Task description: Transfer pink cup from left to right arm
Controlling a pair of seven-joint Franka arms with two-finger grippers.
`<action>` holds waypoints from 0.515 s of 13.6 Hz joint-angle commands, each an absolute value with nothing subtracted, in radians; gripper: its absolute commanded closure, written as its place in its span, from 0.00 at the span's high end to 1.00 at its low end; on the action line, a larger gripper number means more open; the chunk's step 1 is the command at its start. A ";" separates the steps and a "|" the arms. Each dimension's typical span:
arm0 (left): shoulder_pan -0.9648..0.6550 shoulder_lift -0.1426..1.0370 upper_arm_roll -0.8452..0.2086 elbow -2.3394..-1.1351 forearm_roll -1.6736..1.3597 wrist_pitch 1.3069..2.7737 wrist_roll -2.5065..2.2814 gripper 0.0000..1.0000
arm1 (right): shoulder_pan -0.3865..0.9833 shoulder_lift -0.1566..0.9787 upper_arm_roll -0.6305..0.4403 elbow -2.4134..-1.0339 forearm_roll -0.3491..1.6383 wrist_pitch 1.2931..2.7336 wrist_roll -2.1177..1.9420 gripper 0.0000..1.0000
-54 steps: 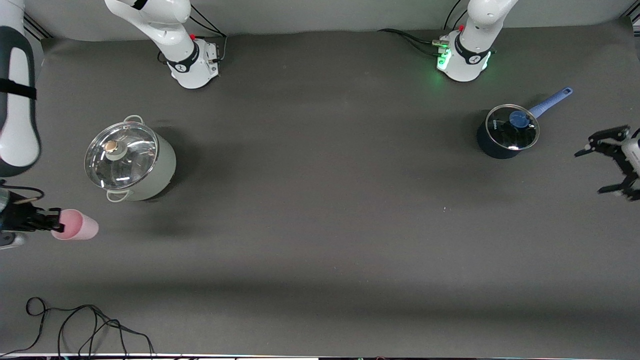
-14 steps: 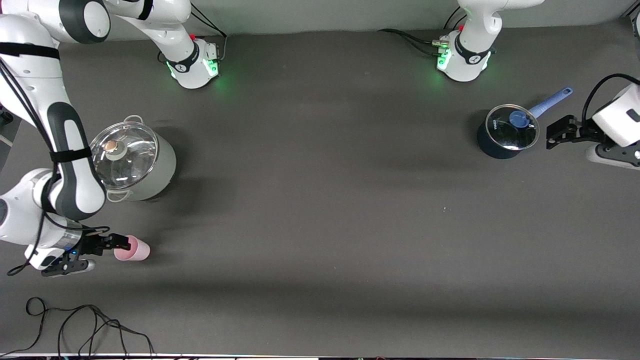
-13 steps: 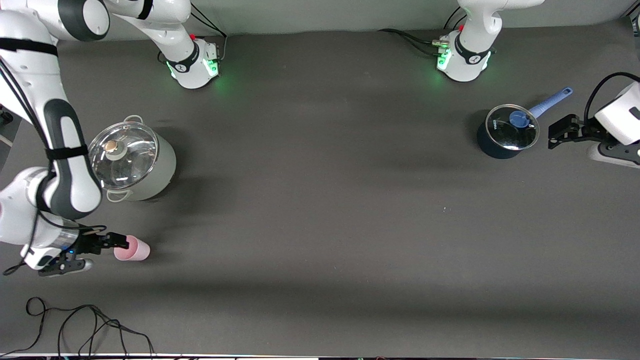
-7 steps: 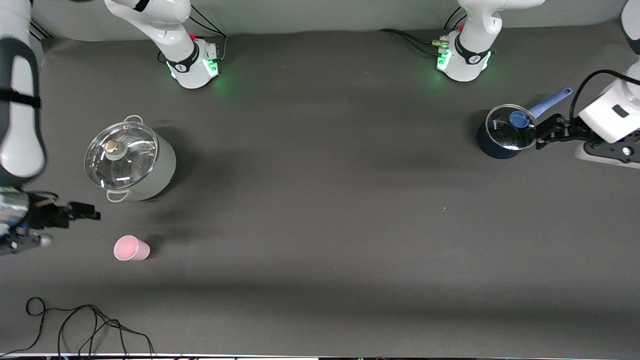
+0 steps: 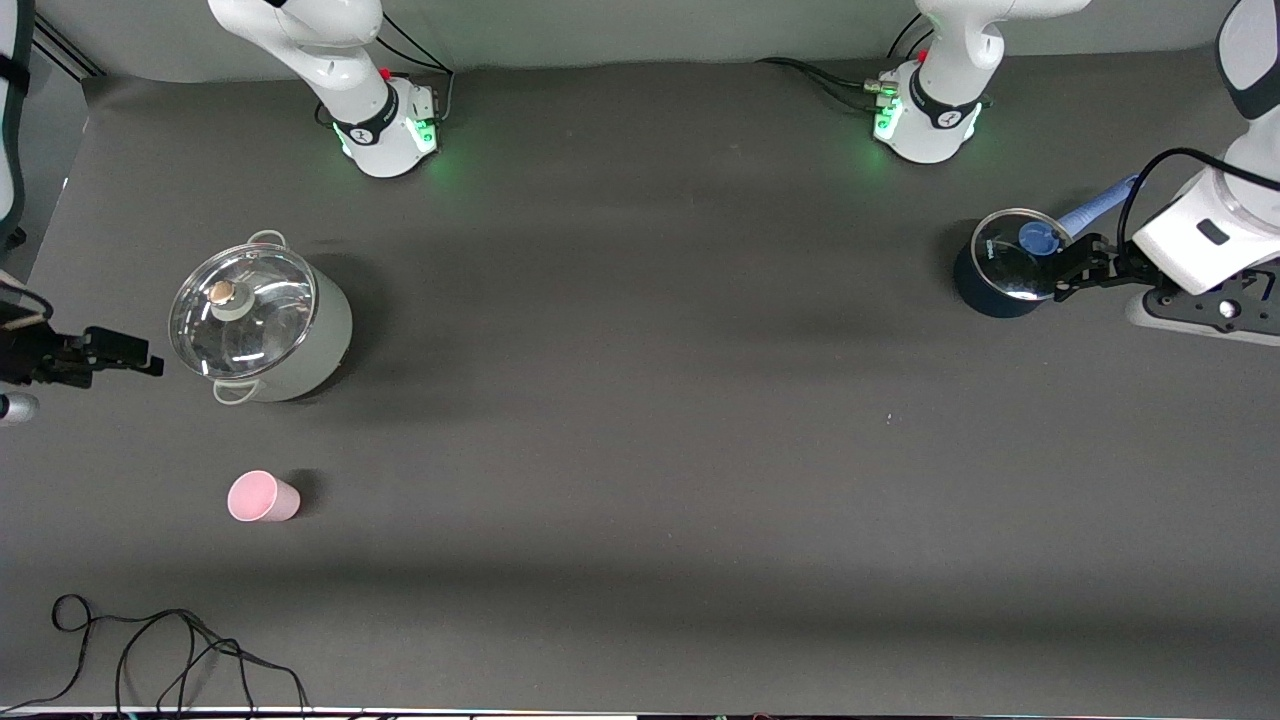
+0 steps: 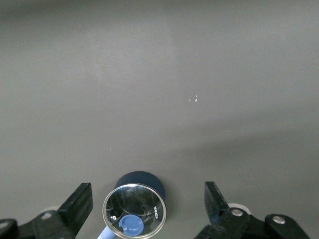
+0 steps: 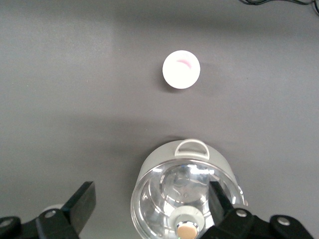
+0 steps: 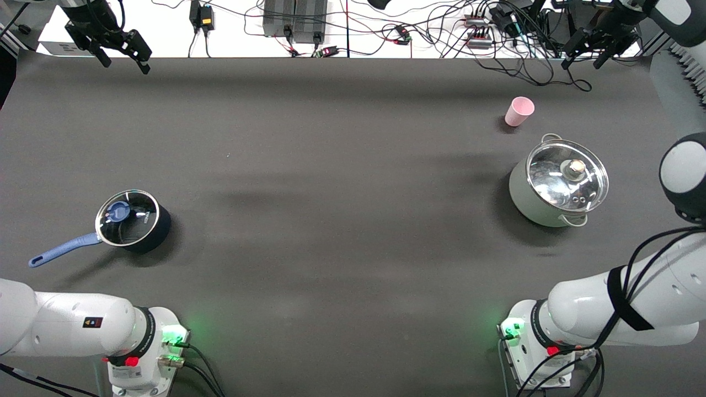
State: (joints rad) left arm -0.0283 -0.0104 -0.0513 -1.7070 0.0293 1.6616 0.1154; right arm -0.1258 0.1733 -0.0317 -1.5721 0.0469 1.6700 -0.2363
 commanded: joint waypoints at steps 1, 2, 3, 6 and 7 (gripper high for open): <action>-0.034 -0.002 -0.046 -1.687 0.008 1.652 0.098 1.00 | -0.075 0.095 -0.037 -1.664 -0.012 1.693 -0.144 1.00; -0.032 0.000 -0.048 -1.687 0.006 1.655 0.100 1.00 | -0.075 0.066 -0.037 -1.699 -0.012 1.707 -0.144 1.00; -0.029 0.000 -0.046 -1.692 0.005 1.657 0.101 1.00 | -0.077 0.019 -0.037 -1.754 -0.012 1.744 -0.144 0.99; -0.026 0.000 -0.046 -1.695 -0.002 1.663 0.115 1.00 | -0.075 -0.032 -0.035 -1.796 -0.012 1.750 -0.140 0.99; -0.026 0.000 -0.046 -1.697 -0.008 1.664 0.121 1.00 | -0.072 -0.037 -0.029 -1.792 -0.012 1.738 -0.115 0.99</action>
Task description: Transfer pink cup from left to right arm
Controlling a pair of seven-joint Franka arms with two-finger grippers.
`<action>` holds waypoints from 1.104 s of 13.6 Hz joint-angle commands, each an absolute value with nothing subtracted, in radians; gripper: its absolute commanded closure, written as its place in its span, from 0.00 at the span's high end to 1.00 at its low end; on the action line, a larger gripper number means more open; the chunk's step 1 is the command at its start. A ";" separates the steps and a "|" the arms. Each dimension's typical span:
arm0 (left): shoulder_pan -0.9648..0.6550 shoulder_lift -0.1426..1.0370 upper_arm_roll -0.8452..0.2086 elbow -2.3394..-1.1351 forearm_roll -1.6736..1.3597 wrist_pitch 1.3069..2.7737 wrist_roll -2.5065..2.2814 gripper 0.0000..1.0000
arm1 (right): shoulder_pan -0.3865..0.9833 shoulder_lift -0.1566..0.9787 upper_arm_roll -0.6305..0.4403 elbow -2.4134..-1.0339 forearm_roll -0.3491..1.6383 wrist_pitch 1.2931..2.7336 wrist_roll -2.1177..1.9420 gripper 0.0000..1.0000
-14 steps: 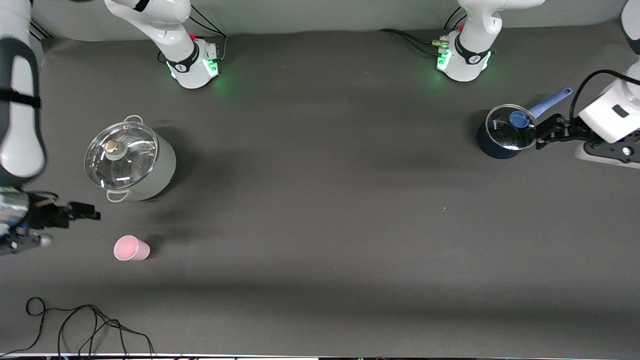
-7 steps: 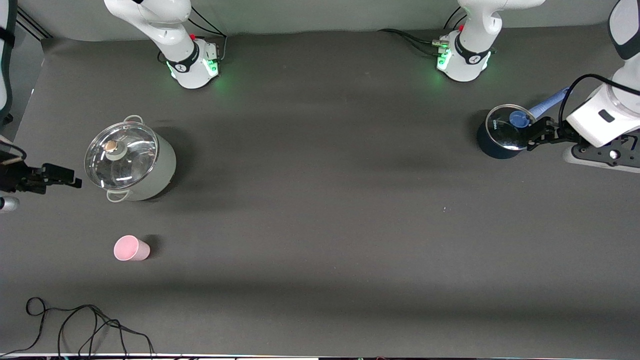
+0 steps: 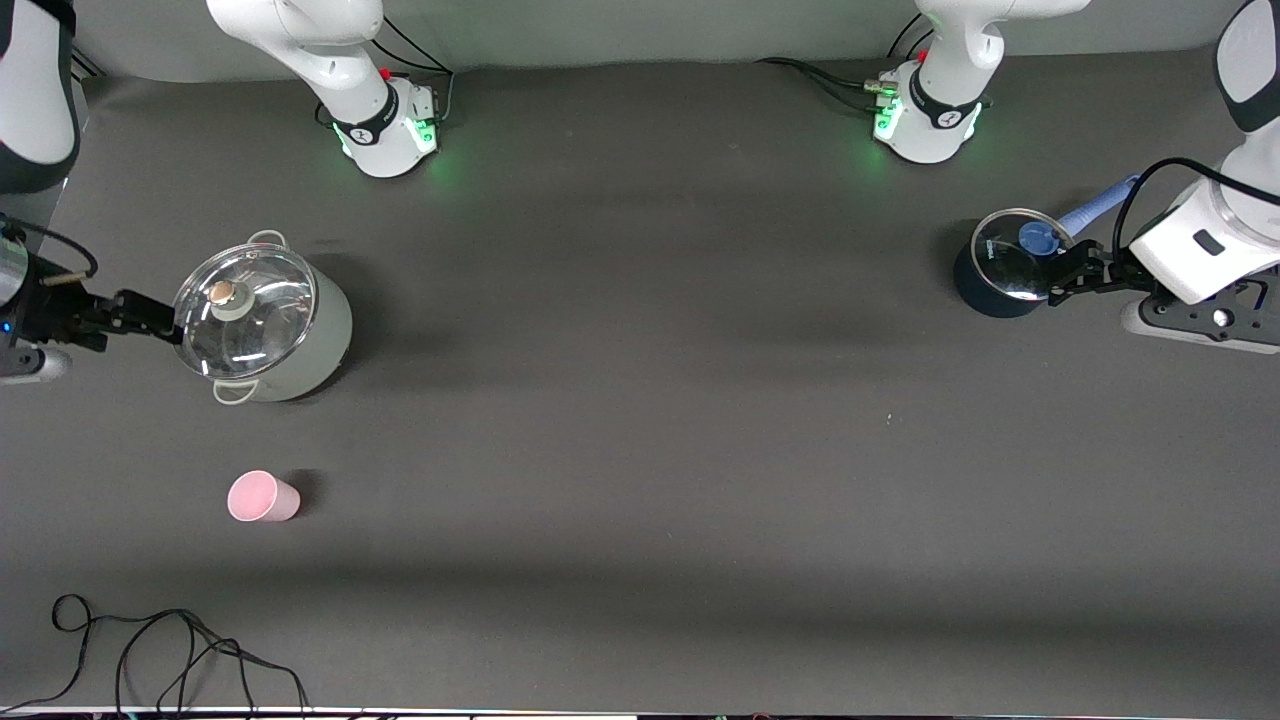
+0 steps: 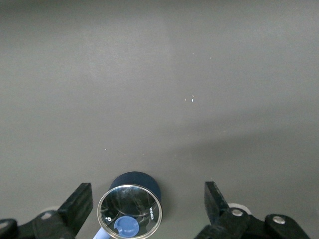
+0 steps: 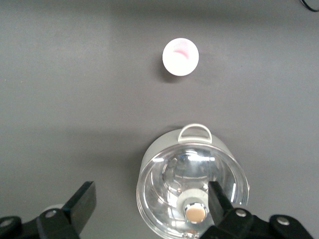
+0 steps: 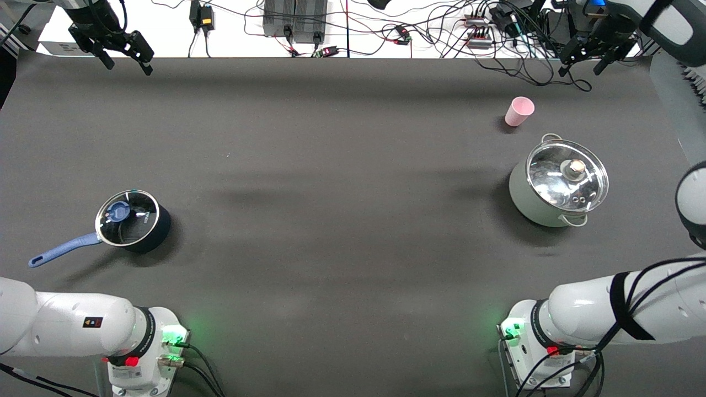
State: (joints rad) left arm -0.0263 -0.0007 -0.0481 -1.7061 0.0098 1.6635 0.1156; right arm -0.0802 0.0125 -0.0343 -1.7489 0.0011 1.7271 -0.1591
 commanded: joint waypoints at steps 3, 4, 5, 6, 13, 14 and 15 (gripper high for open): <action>-0.025 0.000 -0.041 -1.703 -0.020 1.666 0.121 1.00 | -0.025 -0.034 -0.028 -1.755 -0.012 1.733 -0.016 0.99; -0.026 0.000 -0.041 -1.701 -0.020 1.667 0.121 1.00 | -0.025 -0.028 -0.026 -1.740 -0.012 1.733 -0.015 0.99; -0.025 0.000 -0.041 -1.701 -0.020 1.666 0.121 1.00 | -0.026 -0.020 -0.028 -1.721 -0.012 1.732 -0.026 0.99; -0.025 0.000 -0.041 -1.703 -0.020 1.666 0.121 1.00 | -0.026 -0.020 -0.028 -1.717 -0.011 1.733 -0.034 0.99; -0.025 0.000 -0.041 -1.703 -0.020 1.664 0.121 1.00 | -0.031 0.046 -0.034 -1.595 -0.006 1.714 -0.060 0.99; -0.025 0.000 -0.041 -1.703 -0.020 1.661 0.121 1.00 | -0.029 0.041 -0.035 -1.595 -0.006 1.700 -0.060 0.99; -0.026 0.000 -0.041 -1.701 -0.020 1.660 0.121 1.00 | -0.026 0.034 -0.035 -1.598 -0.005 1.671 -0.061 0.99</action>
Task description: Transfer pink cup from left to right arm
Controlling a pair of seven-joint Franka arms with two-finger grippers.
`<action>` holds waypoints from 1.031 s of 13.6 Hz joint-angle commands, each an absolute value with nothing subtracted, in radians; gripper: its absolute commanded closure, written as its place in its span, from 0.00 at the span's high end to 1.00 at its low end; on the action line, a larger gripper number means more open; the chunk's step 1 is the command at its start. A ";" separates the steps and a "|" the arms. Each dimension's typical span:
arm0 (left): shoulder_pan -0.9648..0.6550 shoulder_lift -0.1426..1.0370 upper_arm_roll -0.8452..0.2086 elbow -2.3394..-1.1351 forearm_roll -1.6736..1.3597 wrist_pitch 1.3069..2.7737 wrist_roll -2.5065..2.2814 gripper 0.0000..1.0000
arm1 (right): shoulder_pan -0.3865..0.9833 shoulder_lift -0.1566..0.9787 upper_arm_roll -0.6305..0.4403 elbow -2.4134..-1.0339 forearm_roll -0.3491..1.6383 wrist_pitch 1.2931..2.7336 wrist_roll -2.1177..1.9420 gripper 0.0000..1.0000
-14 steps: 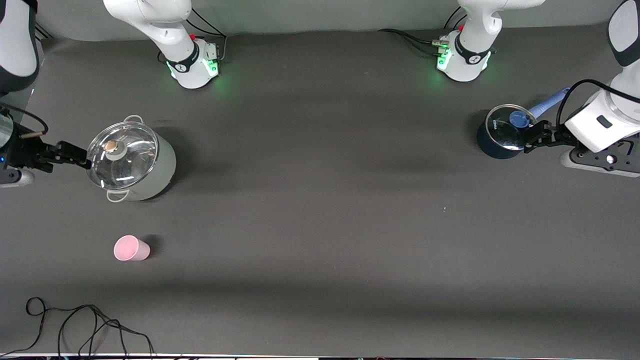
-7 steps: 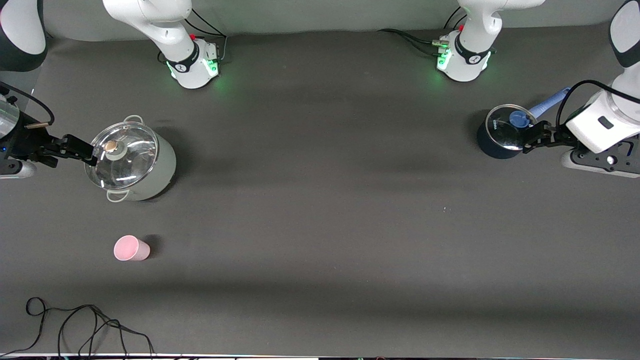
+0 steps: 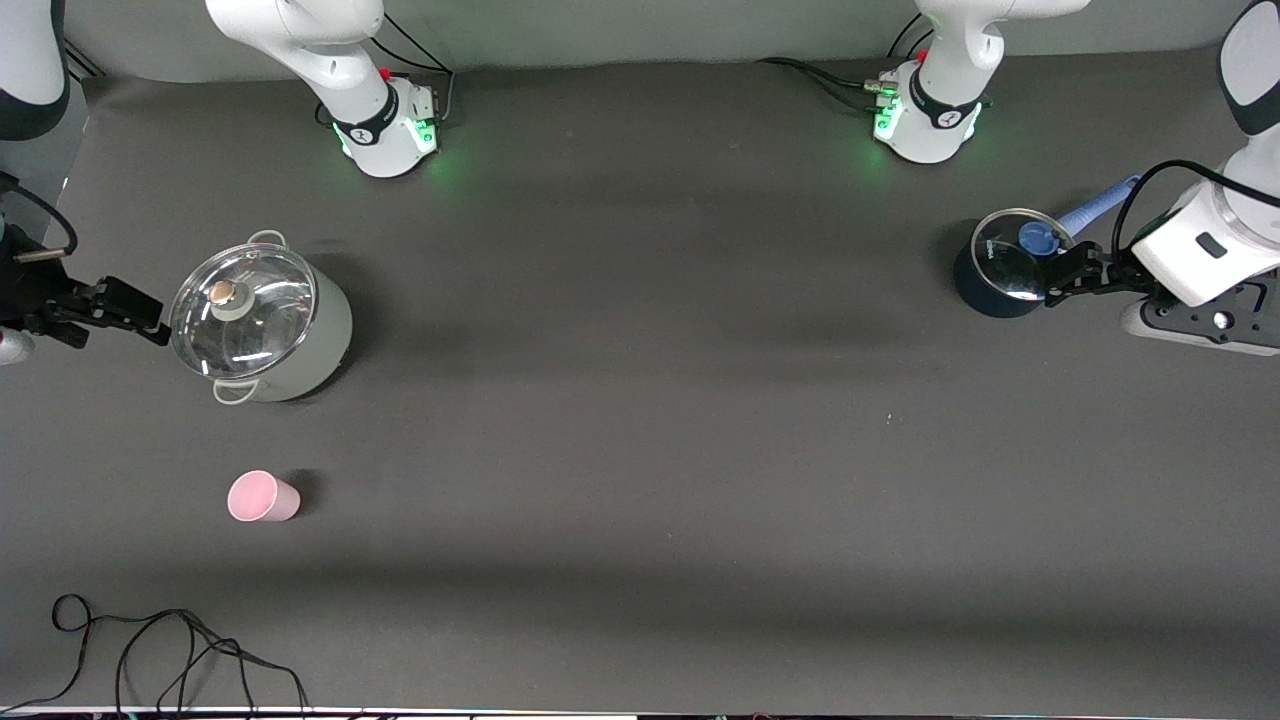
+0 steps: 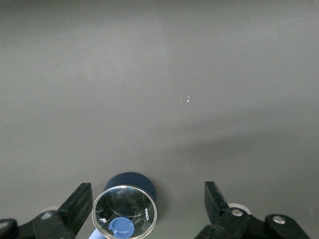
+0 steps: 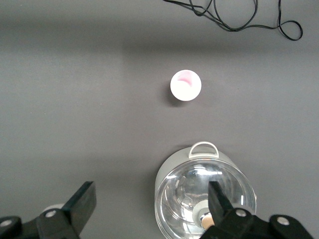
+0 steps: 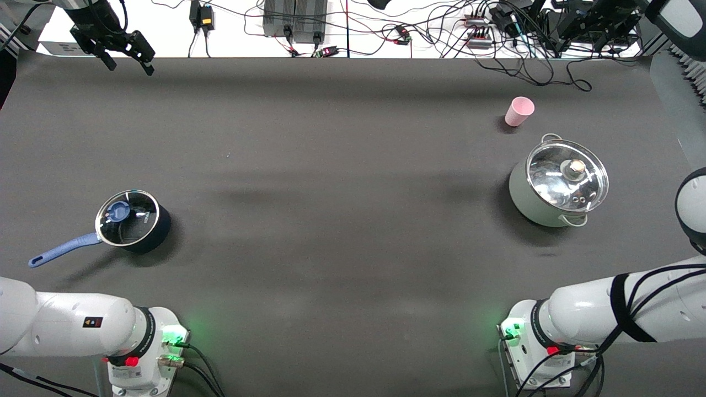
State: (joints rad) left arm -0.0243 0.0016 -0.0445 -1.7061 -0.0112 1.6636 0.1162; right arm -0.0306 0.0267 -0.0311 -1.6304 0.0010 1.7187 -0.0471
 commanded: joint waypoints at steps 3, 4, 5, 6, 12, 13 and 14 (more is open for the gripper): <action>-0.025 0.000 -0.040 -1.701 -0.020 1.654 0.121 1.00 | -0.020 0.026 -0.037 -1.604 -0.006 1.655 -0.061 1.00; -0.025 0.002 -0.040 -1.701 -0.020 1.652 0.121 1.00 | -0.002 0.026 -0.040 -1.608 -0.009 1.655 -0.061 0.99; -0.025 0.002 -0.040 -1.701 -0.020 1.652 0.121 1.00 | 0.005 0.026 -0.058 -1.608 -0.009 1.655 -0.061 1.00; -0.025 0.002 -0.040 -1.701 -0.020 1.652 0.121 1.00 | 0.003 0.028 -0.060 -1.608 -0.009 1.655 -0.063 0.99; -0.025 0.003 -0.038 -1.701 -0.020 1.651 0.121 1.00 | -0.002 0.028 -0.060 -1.608 -0.009 1.652 -0.060 0.99; -0.025 0.003 -0.038 -1.701 -0.020 1.649 0.121 1.00 | 0.002 0.028 -0.060 -1.609 -0.009 1.651 -0.060 0.99; -0.025 0.003 -0.040 -1.701 -0.020 1.649 0.121 1.00 | 0.002 0.028 -0.060 -1.608 -0.008 1.646 -0.060 0.99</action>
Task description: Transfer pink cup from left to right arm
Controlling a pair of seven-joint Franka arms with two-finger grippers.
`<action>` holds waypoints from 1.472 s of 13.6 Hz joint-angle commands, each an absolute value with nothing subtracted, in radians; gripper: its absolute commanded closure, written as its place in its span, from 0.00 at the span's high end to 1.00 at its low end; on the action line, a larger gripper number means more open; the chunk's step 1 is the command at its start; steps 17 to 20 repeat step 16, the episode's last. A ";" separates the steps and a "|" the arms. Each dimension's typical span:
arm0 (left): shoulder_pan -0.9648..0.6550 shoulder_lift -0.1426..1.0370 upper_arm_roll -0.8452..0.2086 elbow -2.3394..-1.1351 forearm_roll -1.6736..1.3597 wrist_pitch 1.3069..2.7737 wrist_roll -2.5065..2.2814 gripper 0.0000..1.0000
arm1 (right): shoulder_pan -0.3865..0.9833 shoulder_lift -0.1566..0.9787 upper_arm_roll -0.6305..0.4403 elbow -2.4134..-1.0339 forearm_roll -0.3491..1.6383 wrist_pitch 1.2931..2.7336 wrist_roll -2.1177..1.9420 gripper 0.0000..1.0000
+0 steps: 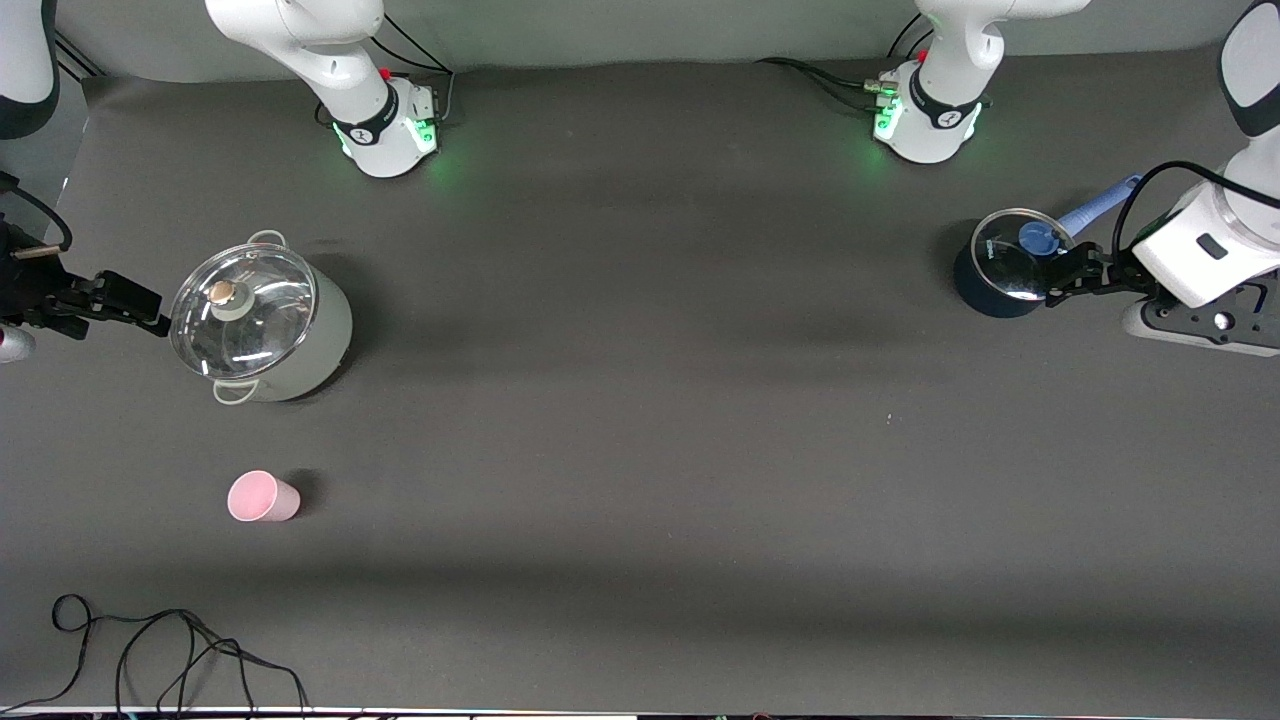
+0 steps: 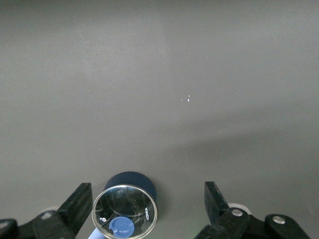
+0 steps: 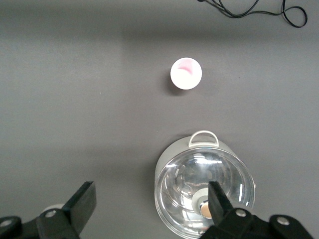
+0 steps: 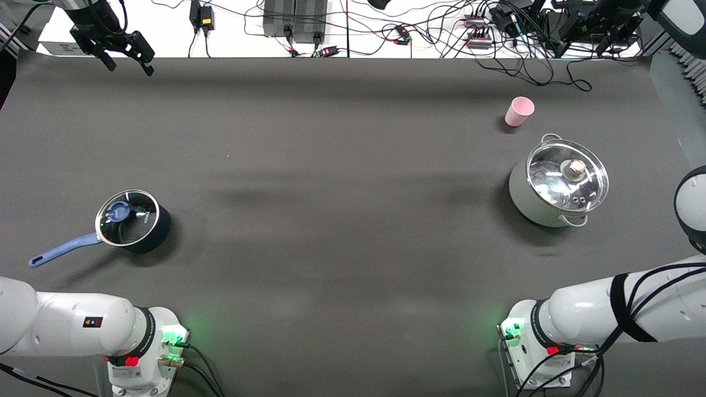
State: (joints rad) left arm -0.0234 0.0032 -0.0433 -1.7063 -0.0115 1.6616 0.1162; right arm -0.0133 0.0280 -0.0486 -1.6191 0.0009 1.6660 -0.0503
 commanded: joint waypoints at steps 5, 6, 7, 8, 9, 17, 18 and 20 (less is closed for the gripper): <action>-0.023 0.003 -0.038 -1.701 -0.020 1.649 0.121 1.00 | -0.002 0.026 -0.061 -1.605 0.006 1.574 -0.043 1.00; -0.023 0.003 -0.038 -1.701 -0.020 1.649 0.121 1.00 | -0.002 0.026 -0.063 -1.605 0.008 1.574 -0.043 1.00; -0.023 0.003 -0.040 -1.701 -0.020 1.648 0.121 1.00 | -0.002 0.026 -0.063 -1.605 0.008 1.574 -0.043 1.00; -0.023 0.003 -0.038 -1.701 -0.020 1.647 0.121 1.00 | 0.002 0.028 -0.063 -1.605 0.008 1.574 -0.043 1.00; -0.023 0.003 -0.038 -1.701 -0.020 1.647 0.121 1.00 | 0.002 0.028 -0.063 -1.602 0.008 1.575 -0.043 1.00; -0.023 0.003 -0.038 -1.701 -0.020 1.647 0.129 1.00 | -0.003 0.029 -0.063 -1.598 0.020 1.575 -0.044 0.99; -0.023 0.003 -0.038 -1.701 -0.020 1.647 0.129 1.00 | -0.003 0.029 -0.063 -1.598 0.020 1.575 -0.044 0.99; -0.023 0.003 -0.038 -1.701 -0.020 1.647 0.129 1.00 | -0.003 0.029 -0.063 -1.598 0.020 1.575 -0.044 0.99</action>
